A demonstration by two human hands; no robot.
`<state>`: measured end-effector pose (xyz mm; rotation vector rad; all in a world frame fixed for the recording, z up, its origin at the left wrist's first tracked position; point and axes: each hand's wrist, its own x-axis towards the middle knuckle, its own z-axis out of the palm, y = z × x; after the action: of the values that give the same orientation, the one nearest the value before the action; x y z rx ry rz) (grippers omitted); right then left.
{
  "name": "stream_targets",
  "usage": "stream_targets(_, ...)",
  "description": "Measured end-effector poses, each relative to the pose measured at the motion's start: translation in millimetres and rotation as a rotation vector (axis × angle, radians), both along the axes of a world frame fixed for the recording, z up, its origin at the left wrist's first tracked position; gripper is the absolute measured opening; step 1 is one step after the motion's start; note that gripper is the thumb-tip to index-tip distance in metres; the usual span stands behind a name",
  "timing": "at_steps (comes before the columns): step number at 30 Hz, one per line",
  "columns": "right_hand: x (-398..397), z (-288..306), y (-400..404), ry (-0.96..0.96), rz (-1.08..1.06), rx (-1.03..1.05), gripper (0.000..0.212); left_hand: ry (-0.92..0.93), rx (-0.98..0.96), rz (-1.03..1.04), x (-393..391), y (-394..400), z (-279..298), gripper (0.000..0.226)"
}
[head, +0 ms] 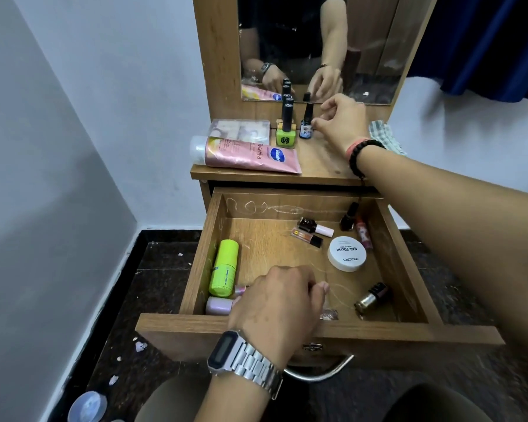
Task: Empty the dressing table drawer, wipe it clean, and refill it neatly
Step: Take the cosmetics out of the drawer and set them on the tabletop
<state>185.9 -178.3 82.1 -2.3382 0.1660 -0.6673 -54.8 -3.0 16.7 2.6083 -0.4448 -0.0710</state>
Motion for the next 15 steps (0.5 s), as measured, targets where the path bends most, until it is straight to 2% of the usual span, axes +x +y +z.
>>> stream_targets(5,-62.6,10.8,-6.4,-0.116,0.104,0.013,0.013,-0.022,0.007,-0.024,3.7,-0.4,-3.6,0.030)
stream_targets(8,-112.5,12.1,-4.3,-0.152,0.263,-0.056,0.036,-0.011,0.009,-0.029,4.1,0.1,-3.7,0.031)
stream_targets(10,-143.6,7.3,-6.0,-0.085,0.344,-0.204,0.047,-0.004,0.020,-0.027,3.2,0.4,-2.8,0.031)
stream_targets(12,-163.6,-5.6,-10.5,0.042,0.334,-0.380,0.049,-0.003,0.029,-0.027,2.4,0.4,-1.3,0.032)
stream_targets(15,-176.8,-34.5,-19.3,0.257,0.277,-0.587,0.026,-0.012,0.037,-0.031,1.5,0.3,-0.6,0.031)
